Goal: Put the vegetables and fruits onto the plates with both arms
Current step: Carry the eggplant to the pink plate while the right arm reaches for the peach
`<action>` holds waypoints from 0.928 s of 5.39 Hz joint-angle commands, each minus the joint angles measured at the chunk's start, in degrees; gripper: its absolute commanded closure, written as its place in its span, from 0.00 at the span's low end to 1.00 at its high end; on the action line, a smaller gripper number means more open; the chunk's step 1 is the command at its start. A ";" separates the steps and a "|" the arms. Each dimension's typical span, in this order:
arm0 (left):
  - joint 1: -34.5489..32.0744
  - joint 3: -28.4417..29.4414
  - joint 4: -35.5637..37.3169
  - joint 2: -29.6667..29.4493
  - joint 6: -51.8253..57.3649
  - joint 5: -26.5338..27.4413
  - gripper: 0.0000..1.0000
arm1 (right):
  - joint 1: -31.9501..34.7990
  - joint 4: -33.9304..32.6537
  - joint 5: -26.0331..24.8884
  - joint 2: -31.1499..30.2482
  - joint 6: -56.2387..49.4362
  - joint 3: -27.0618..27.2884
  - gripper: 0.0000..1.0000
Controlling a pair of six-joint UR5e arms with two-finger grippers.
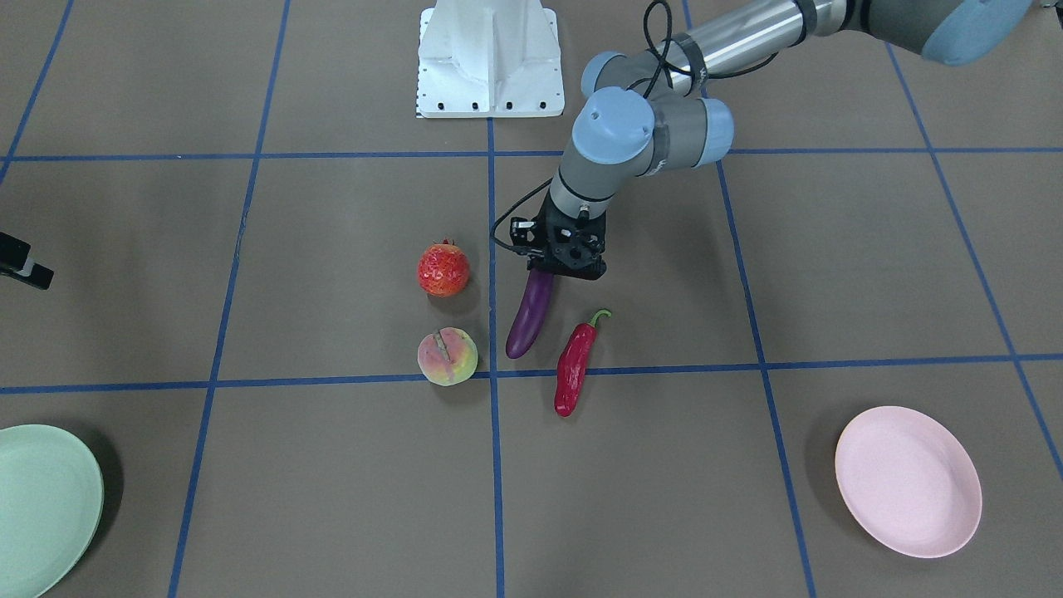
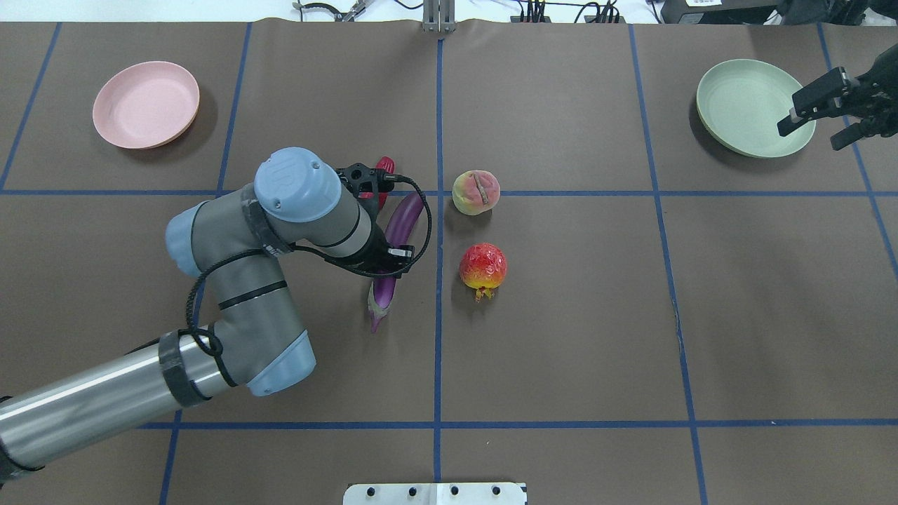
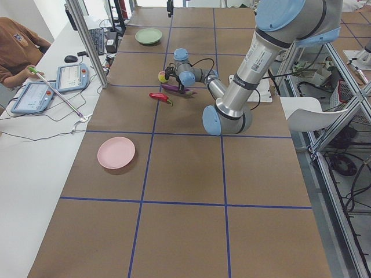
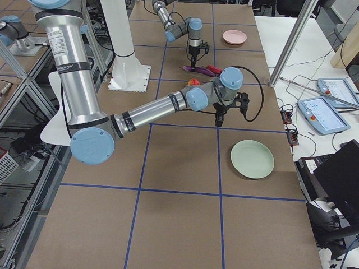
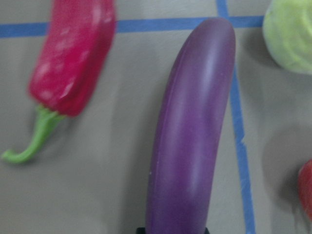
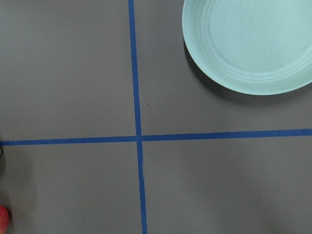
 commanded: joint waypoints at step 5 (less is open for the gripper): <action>-22.30 -6.45 8.82 4.75 -3.59 -10.67 1.00 | -12.53 -0.26 -12.09 18.53 16.70 -8.17 0.01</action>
